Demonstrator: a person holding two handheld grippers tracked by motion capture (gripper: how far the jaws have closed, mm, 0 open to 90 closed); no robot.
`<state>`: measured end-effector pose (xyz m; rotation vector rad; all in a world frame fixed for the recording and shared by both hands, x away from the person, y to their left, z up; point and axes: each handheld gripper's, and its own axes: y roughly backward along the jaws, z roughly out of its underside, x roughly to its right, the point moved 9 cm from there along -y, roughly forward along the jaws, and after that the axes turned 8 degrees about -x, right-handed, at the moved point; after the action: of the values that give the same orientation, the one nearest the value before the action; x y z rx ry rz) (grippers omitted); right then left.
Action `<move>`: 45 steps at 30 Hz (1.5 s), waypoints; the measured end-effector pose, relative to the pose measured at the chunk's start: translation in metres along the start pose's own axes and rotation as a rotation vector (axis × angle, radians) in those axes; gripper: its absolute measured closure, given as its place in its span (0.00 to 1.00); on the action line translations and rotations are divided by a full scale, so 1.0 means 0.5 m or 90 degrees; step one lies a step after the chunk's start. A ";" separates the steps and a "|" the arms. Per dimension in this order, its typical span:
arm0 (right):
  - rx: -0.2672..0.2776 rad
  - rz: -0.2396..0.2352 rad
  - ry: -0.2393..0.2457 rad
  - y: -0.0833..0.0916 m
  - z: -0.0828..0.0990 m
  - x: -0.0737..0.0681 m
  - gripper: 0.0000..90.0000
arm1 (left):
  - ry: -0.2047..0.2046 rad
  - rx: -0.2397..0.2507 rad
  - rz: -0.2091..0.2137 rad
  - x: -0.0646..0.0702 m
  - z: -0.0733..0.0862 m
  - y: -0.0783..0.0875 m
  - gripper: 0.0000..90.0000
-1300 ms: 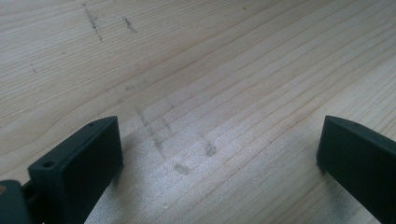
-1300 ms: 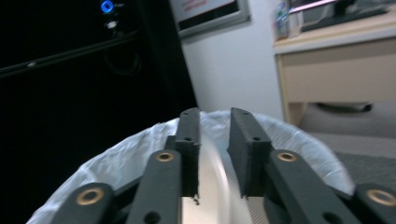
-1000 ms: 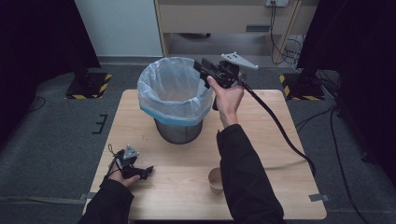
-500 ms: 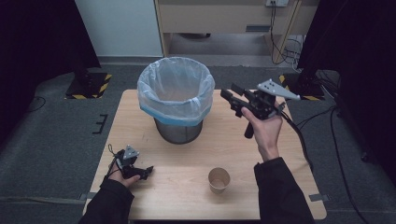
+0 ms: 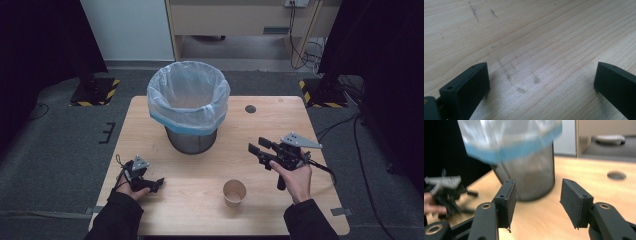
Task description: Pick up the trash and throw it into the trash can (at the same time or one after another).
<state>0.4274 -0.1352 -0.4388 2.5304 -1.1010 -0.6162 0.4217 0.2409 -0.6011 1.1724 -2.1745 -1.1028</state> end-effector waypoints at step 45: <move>-0.283 -0.073 0.022 -0.050 0.183 -0.055 0.94 | 0.000 0.000 0.001 0.000 0.000 0.000 0.00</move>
<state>0.3799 -0.1083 -0.5213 2.2151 -0.7123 -0.7500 0.4215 0.2409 -0.6010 1.1710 -2.1754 -1.1024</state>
